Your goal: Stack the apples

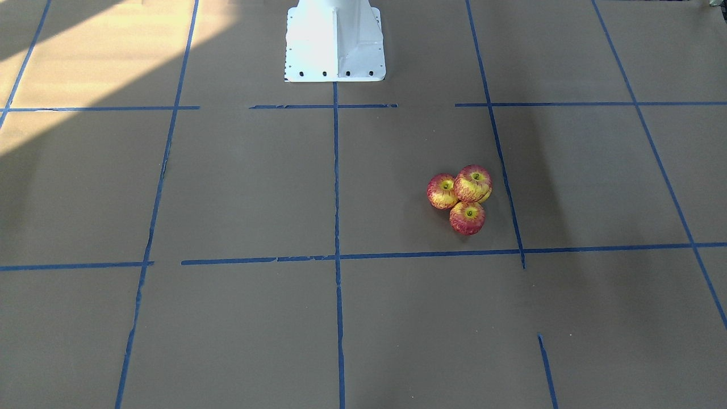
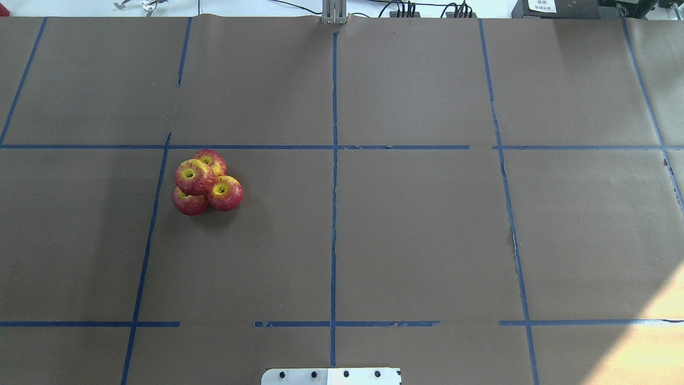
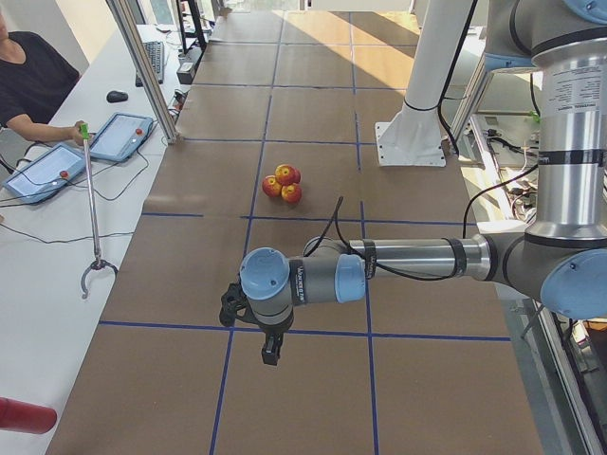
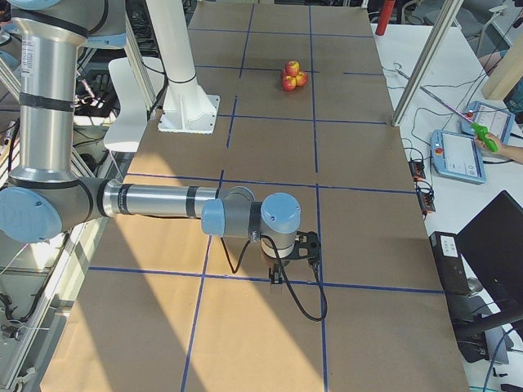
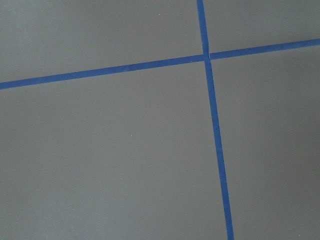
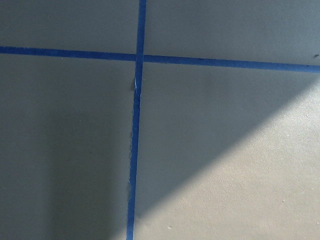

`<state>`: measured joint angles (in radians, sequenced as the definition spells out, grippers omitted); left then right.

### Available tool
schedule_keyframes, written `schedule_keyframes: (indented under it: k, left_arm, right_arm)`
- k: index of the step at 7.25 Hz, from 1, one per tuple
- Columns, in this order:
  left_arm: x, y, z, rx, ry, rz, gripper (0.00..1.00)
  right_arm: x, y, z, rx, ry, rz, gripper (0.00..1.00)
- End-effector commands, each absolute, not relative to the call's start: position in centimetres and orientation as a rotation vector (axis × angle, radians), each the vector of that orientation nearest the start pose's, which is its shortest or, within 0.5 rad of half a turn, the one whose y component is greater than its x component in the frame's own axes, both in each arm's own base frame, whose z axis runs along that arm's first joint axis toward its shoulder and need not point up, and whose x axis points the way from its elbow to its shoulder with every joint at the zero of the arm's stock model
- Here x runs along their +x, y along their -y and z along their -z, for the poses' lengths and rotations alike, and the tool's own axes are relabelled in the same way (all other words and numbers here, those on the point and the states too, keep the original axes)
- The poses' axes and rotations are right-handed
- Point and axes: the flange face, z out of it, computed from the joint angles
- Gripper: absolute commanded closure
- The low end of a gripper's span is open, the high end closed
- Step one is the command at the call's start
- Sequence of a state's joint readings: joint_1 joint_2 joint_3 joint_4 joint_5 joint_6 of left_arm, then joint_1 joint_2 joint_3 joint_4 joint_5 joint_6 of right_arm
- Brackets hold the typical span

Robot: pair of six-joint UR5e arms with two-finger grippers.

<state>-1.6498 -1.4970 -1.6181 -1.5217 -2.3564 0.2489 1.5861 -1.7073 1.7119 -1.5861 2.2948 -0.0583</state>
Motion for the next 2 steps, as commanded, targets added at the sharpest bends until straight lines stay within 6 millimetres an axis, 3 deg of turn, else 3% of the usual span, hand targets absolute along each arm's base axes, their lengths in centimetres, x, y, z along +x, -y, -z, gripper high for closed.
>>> schedule_keyframes:
  k: [1, 2]
  left_arm:
    - [-9.97, 44.96, -67.44, 0.059, -0.787, -0.13, 0.0]
    - [-10.06, 44.93, -67.47, 0.058, -0.784, -0.13, 0.0]
  right_arm:
    - [7.4, 43.22, -65.74, 0.016, 0.724, 0.037, 0.0]
    - [7.4, 43.22, -65.74, 0.016, 0.724, 0.037, 0.0]
